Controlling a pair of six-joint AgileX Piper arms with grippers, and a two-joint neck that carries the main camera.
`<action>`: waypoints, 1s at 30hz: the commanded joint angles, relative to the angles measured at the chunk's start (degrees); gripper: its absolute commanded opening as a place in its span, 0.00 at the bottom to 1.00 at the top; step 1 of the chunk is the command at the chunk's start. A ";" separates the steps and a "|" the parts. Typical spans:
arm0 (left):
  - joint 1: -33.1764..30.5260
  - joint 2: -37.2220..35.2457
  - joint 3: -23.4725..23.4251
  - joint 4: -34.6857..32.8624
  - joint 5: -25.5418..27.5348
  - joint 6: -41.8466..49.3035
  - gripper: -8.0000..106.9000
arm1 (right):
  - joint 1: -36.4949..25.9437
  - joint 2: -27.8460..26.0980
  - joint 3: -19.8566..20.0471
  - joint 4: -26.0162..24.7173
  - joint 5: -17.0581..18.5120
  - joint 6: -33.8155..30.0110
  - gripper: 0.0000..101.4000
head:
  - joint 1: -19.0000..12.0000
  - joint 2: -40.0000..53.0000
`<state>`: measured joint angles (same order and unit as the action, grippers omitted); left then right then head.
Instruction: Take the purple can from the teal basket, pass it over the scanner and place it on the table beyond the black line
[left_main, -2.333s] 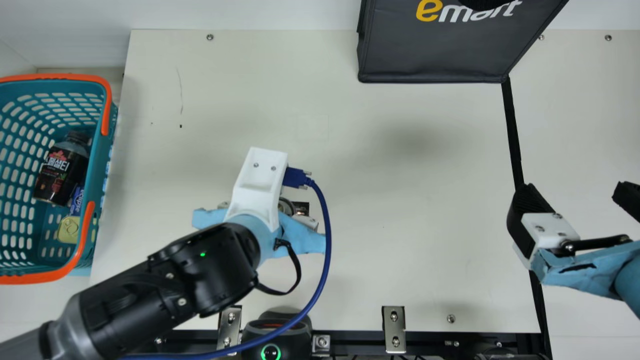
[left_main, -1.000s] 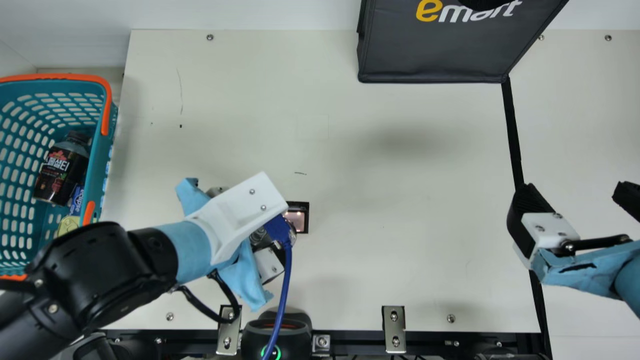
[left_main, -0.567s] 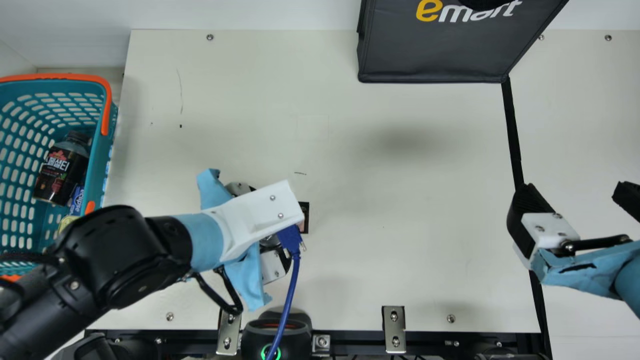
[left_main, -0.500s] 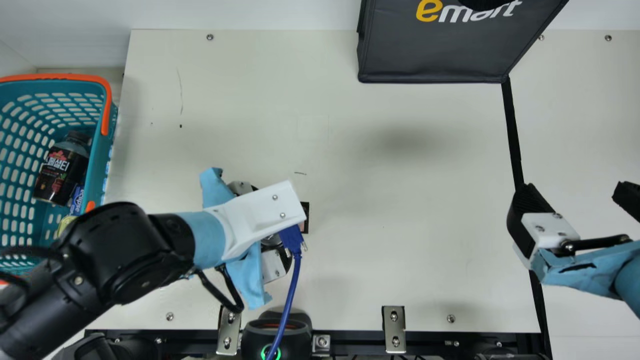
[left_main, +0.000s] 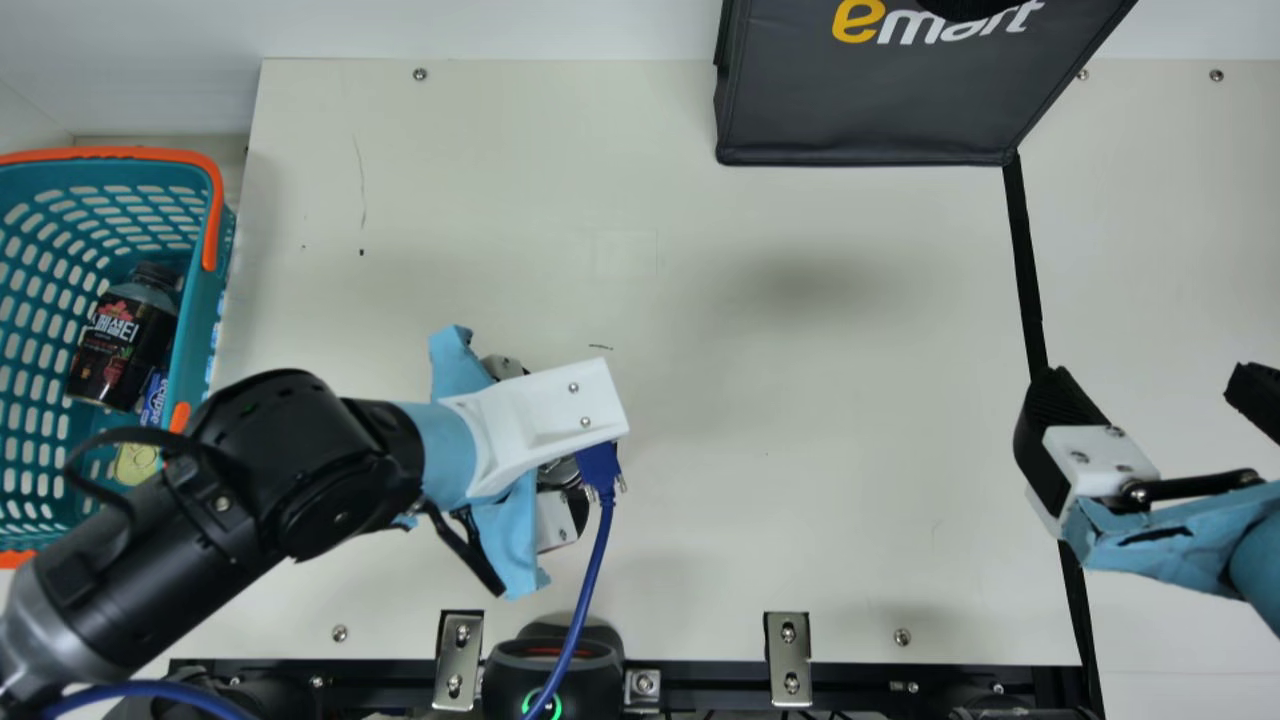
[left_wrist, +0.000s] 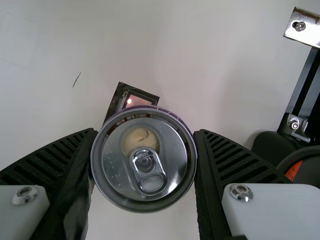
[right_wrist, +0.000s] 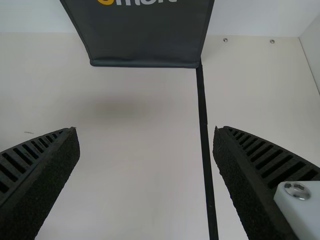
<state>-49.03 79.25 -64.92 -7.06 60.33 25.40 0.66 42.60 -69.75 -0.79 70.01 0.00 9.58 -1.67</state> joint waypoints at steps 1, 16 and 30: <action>0.19 0.32 0.20 -0.13 -0.21 0.07 0.00 | 0.00 0.00 0.00 0.00 0.00 0.00 0.94 | -1.66 0.09; 1.46 1.88 0.71 -1.13 -2.44 -0.14 0.35 | 0.00 0.00 0.00 0.00 0.00 0.00 0.94 | -1.66 0.09; 2.17 1.89 1.61 -1.27 -4.07 -1.33 0.76 | 0.00 0.00 0.00 0.00 0.00 0.00 0.94 | -1.66 0.09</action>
<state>-46.87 81.22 -63.36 -8.34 56.42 24.33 0.66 42.60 -69.75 -0.79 70.01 0.00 9.58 -1.67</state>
